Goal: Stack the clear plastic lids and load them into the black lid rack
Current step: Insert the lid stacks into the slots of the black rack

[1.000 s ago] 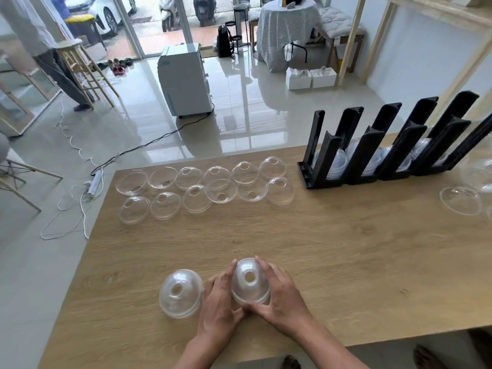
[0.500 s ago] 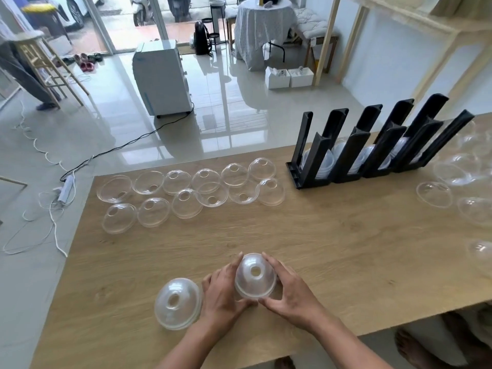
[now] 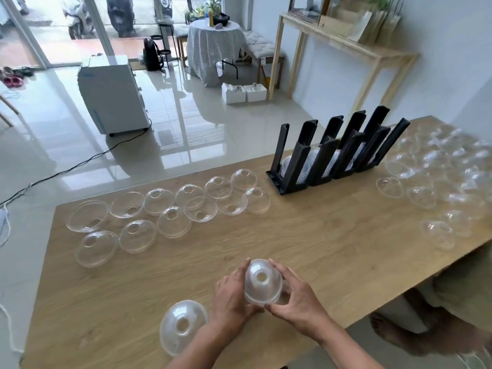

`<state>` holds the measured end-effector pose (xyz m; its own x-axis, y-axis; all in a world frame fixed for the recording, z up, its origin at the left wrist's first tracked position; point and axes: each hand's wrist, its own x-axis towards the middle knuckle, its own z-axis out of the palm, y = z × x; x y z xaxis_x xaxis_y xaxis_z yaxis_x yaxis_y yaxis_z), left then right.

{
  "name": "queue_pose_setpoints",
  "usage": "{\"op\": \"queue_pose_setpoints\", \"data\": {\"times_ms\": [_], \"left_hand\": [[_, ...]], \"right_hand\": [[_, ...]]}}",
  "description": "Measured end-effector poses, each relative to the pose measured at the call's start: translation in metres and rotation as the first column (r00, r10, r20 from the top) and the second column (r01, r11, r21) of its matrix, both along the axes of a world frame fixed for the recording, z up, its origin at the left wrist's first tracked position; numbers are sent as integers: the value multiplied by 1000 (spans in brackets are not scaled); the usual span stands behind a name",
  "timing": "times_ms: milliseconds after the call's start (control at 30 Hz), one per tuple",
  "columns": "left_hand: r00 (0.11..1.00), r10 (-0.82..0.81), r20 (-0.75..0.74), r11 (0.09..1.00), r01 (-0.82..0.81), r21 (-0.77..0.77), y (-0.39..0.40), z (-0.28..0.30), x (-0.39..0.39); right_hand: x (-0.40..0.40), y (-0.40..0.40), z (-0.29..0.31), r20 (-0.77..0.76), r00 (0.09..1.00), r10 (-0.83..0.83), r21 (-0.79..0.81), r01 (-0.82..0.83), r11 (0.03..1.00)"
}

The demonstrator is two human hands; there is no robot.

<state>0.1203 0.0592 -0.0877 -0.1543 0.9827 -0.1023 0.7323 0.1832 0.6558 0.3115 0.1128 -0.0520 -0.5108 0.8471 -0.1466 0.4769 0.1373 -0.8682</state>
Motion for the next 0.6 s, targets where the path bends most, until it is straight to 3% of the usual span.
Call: {"op": "queue_pose_setpoints", "data": {"times_ms": [233, 367, 600], "left_hand": [[995, -75, 67, 991, 67, 117, 12, 31, -8], [955, -156, 252, 975, 109, 191, 31, 56, -12], [931, -113, 347, 967, 22, 255, 90, 106, -5]], "right_hand": [[0, -6, 23, -102, 985, -142, -22, 140, 990], [0, 8, 45, -124, 978, -165, -8, 166, 986], [9, 75, 93, -159, 978, -132, 87, 147, 985]]}}
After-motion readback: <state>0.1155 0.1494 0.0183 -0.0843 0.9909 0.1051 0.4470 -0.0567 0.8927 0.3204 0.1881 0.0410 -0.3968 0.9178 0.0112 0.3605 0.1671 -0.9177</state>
